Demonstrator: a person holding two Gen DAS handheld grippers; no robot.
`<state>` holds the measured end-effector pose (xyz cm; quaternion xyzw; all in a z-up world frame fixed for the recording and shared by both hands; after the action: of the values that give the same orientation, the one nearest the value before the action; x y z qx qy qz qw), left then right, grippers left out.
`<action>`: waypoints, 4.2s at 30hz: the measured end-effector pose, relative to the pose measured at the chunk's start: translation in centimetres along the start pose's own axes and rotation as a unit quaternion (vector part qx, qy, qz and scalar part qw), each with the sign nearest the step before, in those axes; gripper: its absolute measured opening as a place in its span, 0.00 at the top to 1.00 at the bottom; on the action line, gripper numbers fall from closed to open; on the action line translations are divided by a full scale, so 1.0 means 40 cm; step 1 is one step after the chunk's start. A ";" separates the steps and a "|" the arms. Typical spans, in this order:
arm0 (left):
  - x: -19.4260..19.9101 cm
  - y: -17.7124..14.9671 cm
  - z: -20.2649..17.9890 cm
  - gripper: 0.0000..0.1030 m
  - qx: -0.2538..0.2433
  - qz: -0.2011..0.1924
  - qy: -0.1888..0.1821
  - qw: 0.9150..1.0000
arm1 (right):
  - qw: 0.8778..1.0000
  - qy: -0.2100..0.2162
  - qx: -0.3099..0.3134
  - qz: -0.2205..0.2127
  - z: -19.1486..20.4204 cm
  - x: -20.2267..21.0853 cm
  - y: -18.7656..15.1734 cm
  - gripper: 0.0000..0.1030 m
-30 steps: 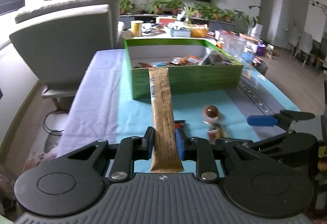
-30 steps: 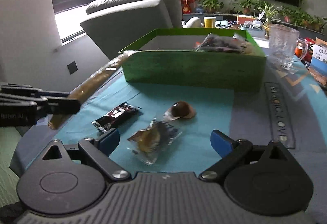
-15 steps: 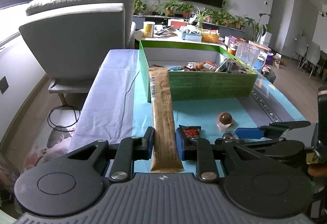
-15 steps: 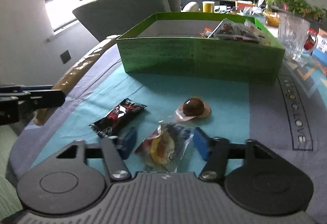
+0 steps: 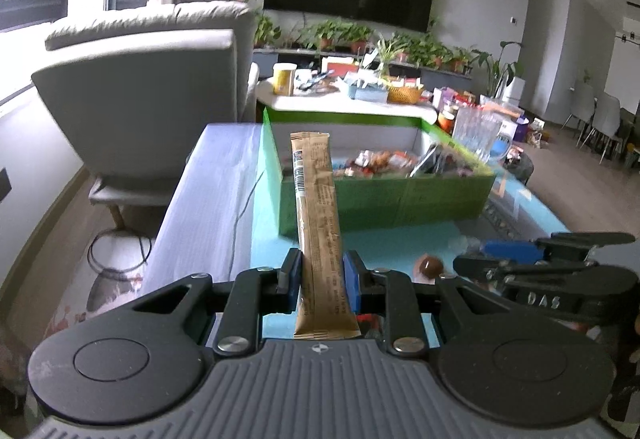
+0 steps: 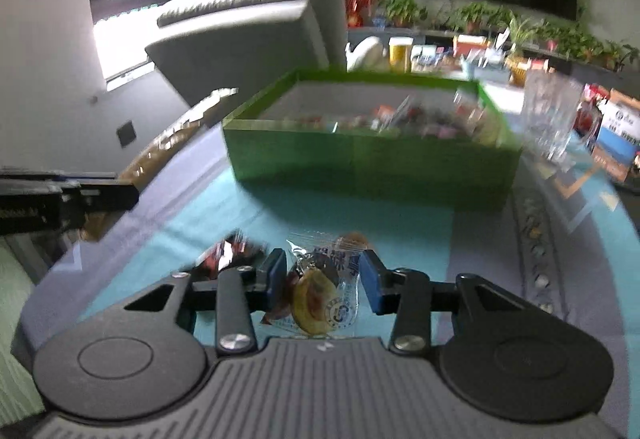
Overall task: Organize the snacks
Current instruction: 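Lift the brown stick packet with the left gripper while the right grasps a clear bag with a yellow snack, then drop the stick packet into the box with the left gripper while the right releases its clear bag there, then grasp a black-and-red packet with the left gripper while the right grasps a round brown snack, then lower the black-and-red packet into the box with the left gripper while the right lowers the brown snack in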
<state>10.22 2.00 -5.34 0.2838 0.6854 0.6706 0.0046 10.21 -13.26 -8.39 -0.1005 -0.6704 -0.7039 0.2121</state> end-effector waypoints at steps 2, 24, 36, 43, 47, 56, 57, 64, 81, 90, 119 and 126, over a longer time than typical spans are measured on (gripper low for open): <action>-0.009 0.024 -0.011 0.79 -0.003 -0.010 -0.003 1.000 | 1.000 -0.004 -0.002 -0.021 -0.012 0.008 0.034 0.59; -0.242 0.189 -0.055 0.79 -0.023 -0.027 -0.012 0.999 | 0.990 -0.039 -0.029 -0.132 -0.161 -0.119 0.291 0.59; -0.425 0.156 -0.031 0.75 -0.028 0.013 -0.003 1.000 | 0.994 -0.045 -0.040 -0.092 -0.214 -0.255 0.255 0.57; -0.424 0.120 -0.034 0.68 -0.048 0.023 0.002 0.999 | 0.995 -0.065 -0.005 -0.077 -0.210 -0.274 0.209 0.47; -0.398 0.127 -0.038 0.66 -0.047 0.018 0.000 0.999 | 0.994 -0.066 0.000 -0.088 -0.207 -0.246 0.212 0.46; -0.325 0.124 -0.040 0.66 -0.038 0.014 0.010 0.999 | 0.993 -0.063 -0.004 -0.098 -0.197 -0.179 0.226 0.46; -0.313 0.123 -0.039 0.66 -0.038 0.012 0.012 0.999 | 0.993 -0.063 -0.004 -0.098 -0.194 -0.172 0.226 0.46; -0.216 0.085 -0.043 0.59 -0.037 0.015 0.012 0.999 | 0.993 -0.061 -0.004 -0.103 -0.171 -0.118 0.216 0.46; -0.145 -0.143 -0.065 0.56 -0.031 0.108 -0.007 0.994 | 0.999 0.030 0.008 0.012 -0.039 -0.102 -0.025 0.46; -0.159 -0.155 -0.071 0.57 -0.045 0.100 -0.009 0.994 | 0.999 0.028 0.012 0.026 -0.038 -0.122 -0.044 0.46; -0.099 -0.053 -0.089 0.78 -0.040 0.039 -0.024 0.998 | 0.998 0.025 0.028 -0.052 -0.040 -0.024 0.047 0.56; -0.108 0.056 -0.102 0.78 -0.053 -0.011 -0.021 0.998 | 0.993 0.010 0.022 -0.112 -0.080 0.002 0.156 0.56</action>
<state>13.13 -3.59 -4.49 0.2897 0.6517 0.6997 0.0416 13.32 -16.49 -2.99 -0.0127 -0.6909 -0.7089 0.1411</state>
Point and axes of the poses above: each gripper's, at about its wrist camera, not at the fingertips, and x roughly against the way its jaws point, z to its left, y to its top, the point moved 9 cm from there along -x, roughly the way its jaws point, and after that the axes turned 9 degrees about -z, right-handed, at the moved point
